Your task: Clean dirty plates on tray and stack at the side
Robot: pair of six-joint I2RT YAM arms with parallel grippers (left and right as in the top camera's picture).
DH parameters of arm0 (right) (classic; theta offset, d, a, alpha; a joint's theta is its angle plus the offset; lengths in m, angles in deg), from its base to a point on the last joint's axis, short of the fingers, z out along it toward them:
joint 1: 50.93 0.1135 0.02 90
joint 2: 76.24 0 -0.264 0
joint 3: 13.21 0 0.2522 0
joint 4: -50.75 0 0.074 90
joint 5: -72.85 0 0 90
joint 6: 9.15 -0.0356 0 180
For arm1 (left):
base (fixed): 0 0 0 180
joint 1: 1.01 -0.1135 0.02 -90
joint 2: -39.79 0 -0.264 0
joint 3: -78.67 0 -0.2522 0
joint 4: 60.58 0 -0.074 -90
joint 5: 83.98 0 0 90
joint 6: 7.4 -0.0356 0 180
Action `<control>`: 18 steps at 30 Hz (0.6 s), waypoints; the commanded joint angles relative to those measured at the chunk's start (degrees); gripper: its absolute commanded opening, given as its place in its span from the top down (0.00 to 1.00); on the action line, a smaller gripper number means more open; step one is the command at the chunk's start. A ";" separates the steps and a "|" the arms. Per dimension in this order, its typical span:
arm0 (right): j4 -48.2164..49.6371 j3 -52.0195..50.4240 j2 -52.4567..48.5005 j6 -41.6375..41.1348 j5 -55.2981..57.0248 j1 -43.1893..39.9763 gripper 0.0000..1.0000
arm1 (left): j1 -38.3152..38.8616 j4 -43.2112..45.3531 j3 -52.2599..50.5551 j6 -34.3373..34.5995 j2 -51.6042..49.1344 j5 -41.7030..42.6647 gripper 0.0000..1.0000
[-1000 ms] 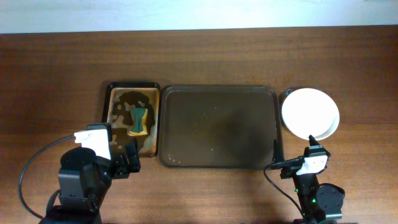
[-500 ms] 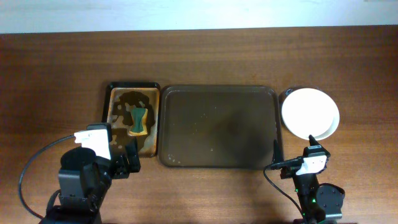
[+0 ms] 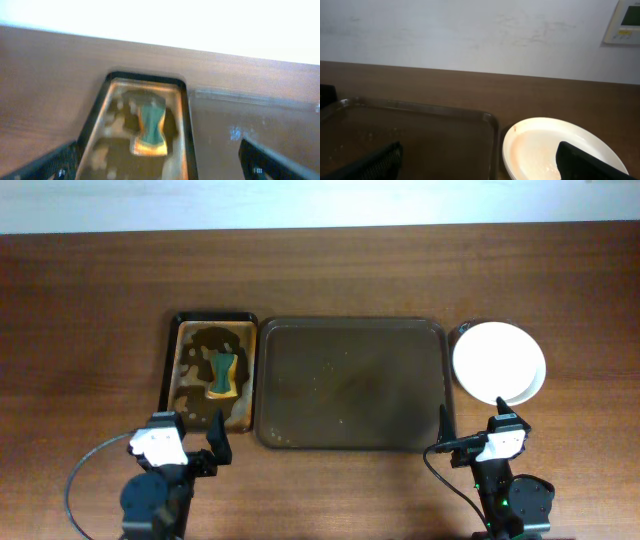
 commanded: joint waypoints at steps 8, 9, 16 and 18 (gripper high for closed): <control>-0.24 -0.26 0.48 0.37 -0.98 0.17 0.01 | -0.81 24.39 -17.25 -13.57 12.04 3.41 0.00; -0.24 -0.26 0.48 0.37 -0.98 0.17 0.02 | -0.81 20.83 -17.22 -12.37 12.04 3.69 0.00; -0.24 -0.26 0.48 0.37 -0.98 0.17 0.02 | -0.81 17.27 -17.22 -11.39 12.02 4.09 0.00; -0.24 -0.26 0.48 0.37 -0.98 0.17 0.02 | -0.81 17.27 -17.22 -11.39 12.02 4.09 0.00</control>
